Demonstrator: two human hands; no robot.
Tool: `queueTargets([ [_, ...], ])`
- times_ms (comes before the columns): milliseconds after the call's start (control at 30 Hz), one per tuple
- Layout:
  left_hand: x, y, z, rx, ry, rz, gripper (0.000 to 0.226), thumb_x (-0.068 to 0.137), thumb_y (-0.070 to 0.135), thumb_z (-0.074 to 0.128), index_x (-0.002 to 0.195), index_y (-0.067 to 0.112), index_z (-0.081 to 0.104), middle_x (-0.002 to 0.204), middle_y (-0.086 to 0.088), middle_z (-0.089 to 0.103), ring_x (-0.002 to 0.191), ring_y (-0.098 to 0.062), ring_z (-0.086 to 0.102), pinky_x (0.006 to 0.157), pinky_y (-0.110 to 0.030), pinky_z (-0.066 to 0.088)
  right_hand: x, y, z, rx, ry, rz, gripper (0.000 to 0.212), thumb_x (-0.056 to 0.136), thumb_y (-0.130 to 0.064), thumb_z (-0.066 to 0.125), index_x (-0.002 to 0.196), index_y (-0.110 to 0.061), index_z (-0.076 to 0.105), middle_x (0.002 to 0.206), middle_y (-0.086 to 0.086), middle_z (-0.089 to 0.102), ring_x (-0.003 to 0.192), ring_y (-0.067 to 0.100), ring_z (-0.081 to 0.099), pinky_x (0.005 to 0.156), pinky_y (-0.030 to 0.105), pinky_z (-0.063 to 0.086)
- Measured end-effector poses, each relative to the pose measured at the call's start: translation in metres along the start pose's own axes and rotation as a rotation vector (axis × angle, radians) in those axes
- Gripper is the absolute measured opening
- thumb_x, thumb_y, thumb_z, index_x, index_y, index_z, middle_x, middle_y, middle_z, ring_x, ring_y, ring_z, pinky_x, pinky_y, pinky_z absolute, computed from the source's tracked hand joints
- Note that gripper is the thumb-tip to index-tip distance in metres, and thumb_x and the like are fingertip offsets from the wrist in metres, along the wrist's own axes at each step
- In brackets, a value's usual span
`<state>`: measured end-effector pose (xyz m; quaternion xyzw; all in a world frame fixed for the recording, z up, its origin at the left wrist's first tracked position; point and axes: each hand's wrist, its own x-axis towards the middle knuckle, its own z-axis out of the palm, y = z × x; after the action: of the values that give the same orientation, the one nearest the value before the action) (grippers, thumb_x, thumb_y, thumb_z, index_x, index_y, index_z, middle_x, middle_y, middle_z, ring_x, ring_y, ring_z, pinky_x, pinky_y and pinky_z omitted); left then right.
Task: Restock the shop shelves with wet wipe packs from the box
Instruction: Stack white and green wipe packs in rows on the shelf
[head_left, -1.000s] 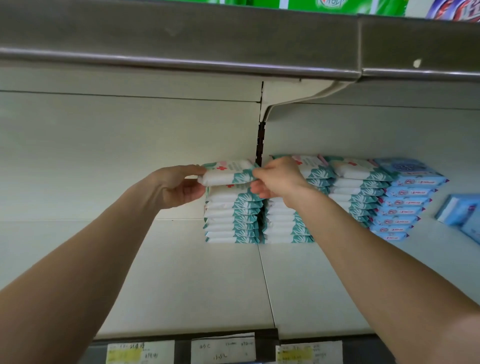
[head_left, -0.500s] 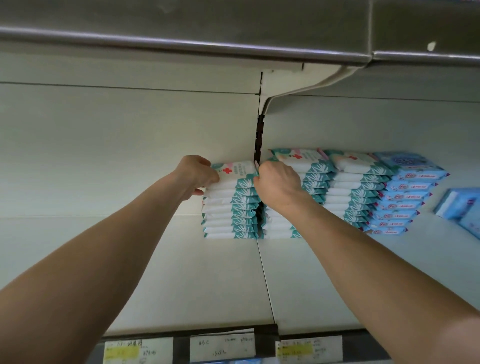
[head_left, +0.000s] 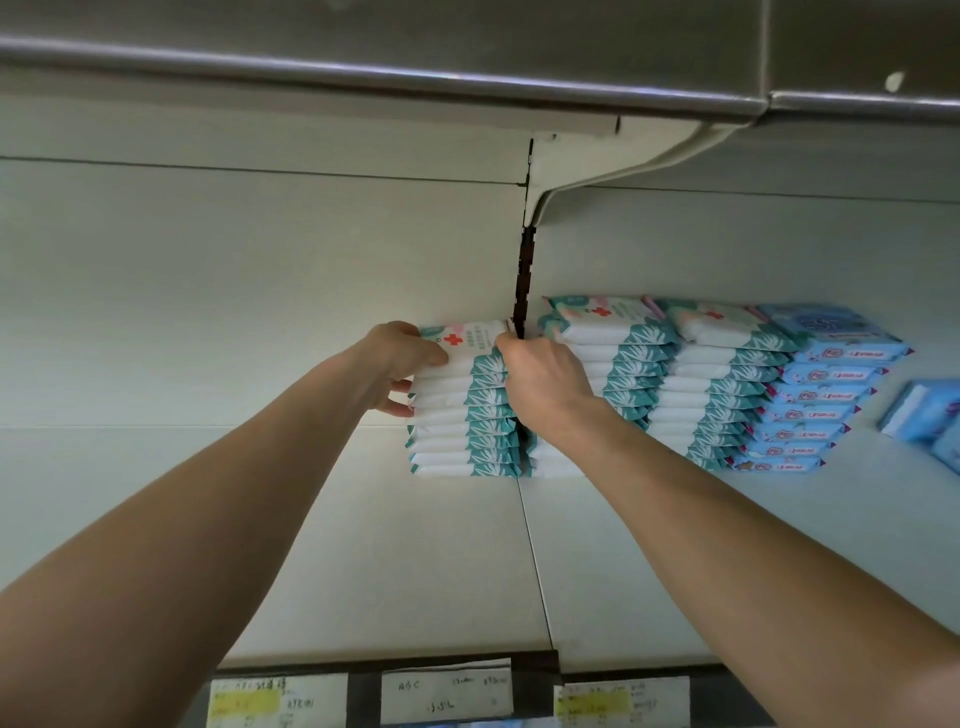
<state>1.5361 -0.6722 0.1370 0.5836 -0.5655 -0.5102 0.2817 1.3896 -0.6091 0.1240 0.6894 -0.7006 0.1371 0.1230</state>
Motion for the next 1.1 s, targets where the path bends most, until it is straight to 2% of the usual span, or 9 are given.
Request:
queueTargets([
  [133, 0.002, 0.001, 0.004, -0.013, -0.030, -0.100, 0.046, 0.089, 0.037, 0.063, 0.130, 0.023, 0.049, 0.136, -0.009, 0.048, 0.125, -0.036, 0.048, 0.083, -0.048, 0.051, -0.002, 0.001, 0.003, -0.023, 0.018, -0.024, 0.032, 0.091, 0.005, 0.046, 0.119, -0.008, 0.052, 0.103, 0.014, 0.063, 0.094, 0.034, 0.062, 0.064, 0.032, 0.036],
  [233, 0.003, 0.004, 0.010, 0.050, -0.063, -0.095, 0.041, 0.092, 0.038, 0.058, 0.129, 0.024, 0.048, 0.132, -0.010, 0.053, 0.119, -0.035, 0.053, 0.090, -0.050, 0.049, -0.002, 0.002, -0.005, -0.111, 0.011, -0.012, 0.032, 0.090, 0.002, 0.049, 0.120, -0.010, 0.054, 0.111, 0.012, 0.061, 0.094, 0.029, 0.061, 0.064, 0.031, 0.035],
  [400, 0.004, 0.008, 0.018, 0.165, 0.007, -0.033, 0.040, 0.094, 0.031, 0.055, 0.132, 0.023, 0.045, 0.129, -0.012, 0.054, 0.114, -0.033, 0.056, 0.082, -0.045, 0.053, -0.005, -0.006, -0.012, -0.203, 0.043, -0.007, 0.031, 0.090, -0.004, 0.052, 0.120, -0.010, 0.060, 0.131, 0.014, 0.039, 0.107, 0.028, 0.052, 0.067, 0.033, 0.035],
  [533, 0.004, 0.007, 0.022, 0.203, 0.035, 0.003, 0.044, 0.094, 0.026, 0.052, 0.136, 0.026, 0.039, 0.125, -0.012, 0.055, 0.108, -0.032, 0.056, 0.080, -0.043, 0.052, 0.000, -0.009, -0.003, -0.158, 0.044, -0.094, 0.030, 0.095, -0.012, 0.053, 0.124, -0.016, 0.058, 0.123, 0.011, 0.045, 0.110, 0.030, 0.050, 0.071, 0.034, 0.038],
  [667, 0.001, 0.008, 0.027, 0.235, 0.083, 0.054, 0.050, 0.095, 0.024, 0.052, 0.142, 0.028, 0.035, 0.129, -0.012, 0.051, 0.106, -0.033, 0.052, 0.080, -0.045, 0.051, 0.002, -0.008, -0.002, -0.153, -0.002, -0.079, 0.033, 0.095, -0.007, 0.049, 0.127, -0.014, 0.056, 0.121, 0.013, 0.049, 0.112, 0.031, 0.051, 0.078, 0.037, 0.046],
  [800, -0.007, 0.009, 0.031, 0.271, 0.156, 0.112, 0.053, 0.096, 0.020, 0.050, 0.145, 0.021, 0.030, 0.134, -0.011, 0.047, 0.107, -0.028, 0.047, 0.084, -0.040, 0.048, 0.002, -0.010, -0.010, -0.177, -0.050, -0.094, 0.033, 0.094, -0.004, 0.046, 0.125, -0.009, 0.056, 0.122, 0.014, 0.048, 0.111, 0.032, 0.052, 0.077, 0.035, 0.041],
  [933, -0.021, -0.001, 0.020, 0.246, 0.258, 0.129, 0.065, 0.095, 0.020, 0.050, 0.152, 0.018, 0.019, 0.138, -0.008, 0.048, 0.120, -0.027, 0.049, 0.089, -0.034, 0.045, 0.001, -0.014, -0.020, -0.119, -0.018, -0.161, 0.035, 0.094, -0.012, 0.052, 0.129, -0.017, 0.054, 0.117, 0.010, 0.049, 0.104, 0.030, 0.058, 0.072, 0.033, 0.037],
  [1033, -0.041, -0.012, 0.005, 0.184, 0.349, 0.060, 0.066, 0.095, 0.020, 0.050, 0.153, 0.023, 0.018, 0.121, -0.008, 0.053, 0.100, -0.027, 0.053, 0.082, -0.038, 0.050, -0.003, -0.028, -0.029, -0.067, -0.018, -0.255, 0.026, 0.094, -0.015, 0.050, 0.119, -0.014, 0.058, 0.118, 0.010, 0.051, 0.106, 0.032, 0.058, 0.072, 0.032, 0.036],
  [1100, -0.058, -0.019, -0.003, 0.148, 0.419, 0.015, 0.066, 0.094, 0.019, 0.050, 0.152, 0.024, 0.020, 0.117, -0.009, 0.055, 0.098, -0.029, 0.058, 0.078, -0.038, 0.052, -0.008, -0.039, -0.035, -0.034, -0.008, -0.350, 0.019, 0.095, -0.017, 0.048, 0.110, -0.013, 0.059, 0.115, 0.010, 0.054, 0.103, 0.032, 0.059, 0.069, 0.030, 0.034],
])
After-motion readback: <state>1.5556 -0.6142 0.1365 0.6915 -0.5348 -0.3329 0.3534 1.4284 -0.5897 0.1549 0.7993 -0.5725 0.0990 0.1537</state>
